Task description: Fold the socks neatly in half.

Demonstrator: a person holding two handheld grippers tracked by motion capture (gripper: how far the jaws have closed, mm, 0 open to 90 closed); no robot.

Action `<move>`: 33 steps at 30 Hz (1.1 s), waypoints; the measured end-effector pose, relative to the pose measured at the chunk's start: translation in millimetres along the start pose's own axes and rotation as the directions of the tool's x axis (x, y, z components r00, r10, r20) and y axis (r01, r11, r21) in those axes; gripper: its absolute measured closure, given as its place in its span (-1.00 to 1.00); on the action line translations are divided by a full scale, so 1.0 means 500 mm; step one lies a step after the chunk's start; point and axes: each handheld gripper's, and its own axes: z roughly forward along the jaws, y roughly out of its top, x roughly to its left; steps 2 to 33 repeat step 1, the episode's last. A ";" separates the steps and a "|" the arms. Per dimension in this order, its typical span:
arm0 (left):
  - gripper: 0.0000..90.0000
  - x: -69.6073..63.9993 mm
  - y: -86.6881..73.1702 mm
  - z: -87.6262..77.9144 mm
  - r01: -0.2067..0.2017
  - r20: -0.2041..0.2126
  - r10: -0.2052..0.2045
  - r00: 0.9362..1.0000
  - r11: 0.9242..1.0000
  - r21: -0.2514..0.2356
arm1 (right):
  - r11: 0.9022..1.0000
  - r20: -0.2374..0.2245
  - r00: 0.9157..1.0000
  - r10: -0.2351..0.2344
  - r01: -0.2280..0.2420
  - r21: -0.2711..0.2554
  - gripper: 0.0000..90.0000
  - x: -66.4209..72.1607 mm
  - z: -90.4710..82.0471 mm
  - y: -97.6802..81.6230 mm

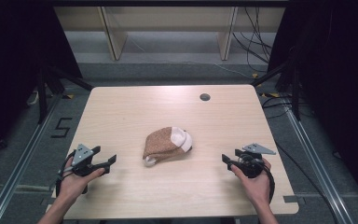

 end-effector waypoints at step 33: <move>-0.51 -0.001 0.000 0.002 -0.004 0.011 0.004 1.000 1.000 -0.007 | 1.000 -0.012 1.000 -0.012 0.012 0.005 -0.23 -0.003 0.000 0.001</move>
